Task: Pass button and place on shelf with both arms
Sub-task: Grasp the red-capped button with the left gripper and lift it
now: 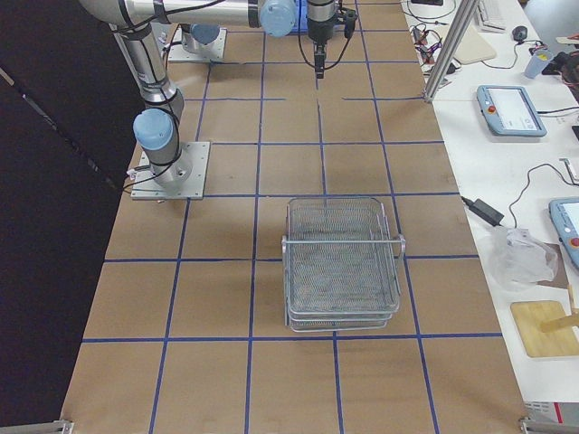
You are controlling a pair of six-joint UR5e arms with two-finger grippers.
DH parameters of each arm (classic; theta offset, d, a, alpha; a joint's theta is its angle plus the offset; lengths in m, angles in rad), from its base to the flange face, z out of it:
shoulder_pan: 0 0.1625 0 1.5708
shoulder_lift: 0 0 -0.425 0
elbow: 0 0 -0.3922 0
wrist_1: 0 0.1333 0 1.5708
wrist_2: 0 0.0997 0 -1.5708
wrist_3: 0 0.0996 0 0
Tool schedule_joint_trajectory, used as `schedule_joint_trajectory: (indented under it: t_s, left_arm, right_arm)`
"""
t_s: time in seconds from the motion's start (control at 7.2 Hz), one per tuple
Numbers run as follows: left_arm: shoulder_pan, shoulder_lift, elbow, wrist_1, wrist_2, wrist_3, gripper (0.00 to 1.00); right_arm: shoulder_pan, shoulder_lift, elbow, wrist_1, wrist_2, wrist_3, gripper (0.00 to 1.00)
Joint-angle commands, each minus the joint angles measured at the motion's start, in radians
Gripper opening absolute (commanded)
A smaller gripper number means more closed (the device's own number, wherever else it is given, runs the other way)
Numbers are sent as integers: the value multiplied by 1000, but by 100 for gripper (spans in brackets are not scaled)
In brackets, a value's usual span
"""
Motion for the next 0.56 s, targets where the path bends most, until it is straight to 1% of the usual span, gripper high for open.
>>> schedule_joint_trajectory:
  t_s: [0.0, 0.14, 0.28, 0.42]
  left_arm:
    - [2, -1, 0, 1, 1, 2, 32]
    - [2, 2, 4, 1, 1, 6, 5]
    - [2, 13, 9, 1, 1, 8, 0]
    - [2, 27, 10, 3, -3, 28, 0]
  right_arm:
    - [0, 0, 0, -2, 0, 0, 100]
    - [0, -1, 0, -1, 5, 2, 100]
    - [0, -4, 2, 4, 3, -3, 100]
    - [0, -1, 2, -1, 3, -43, 100]
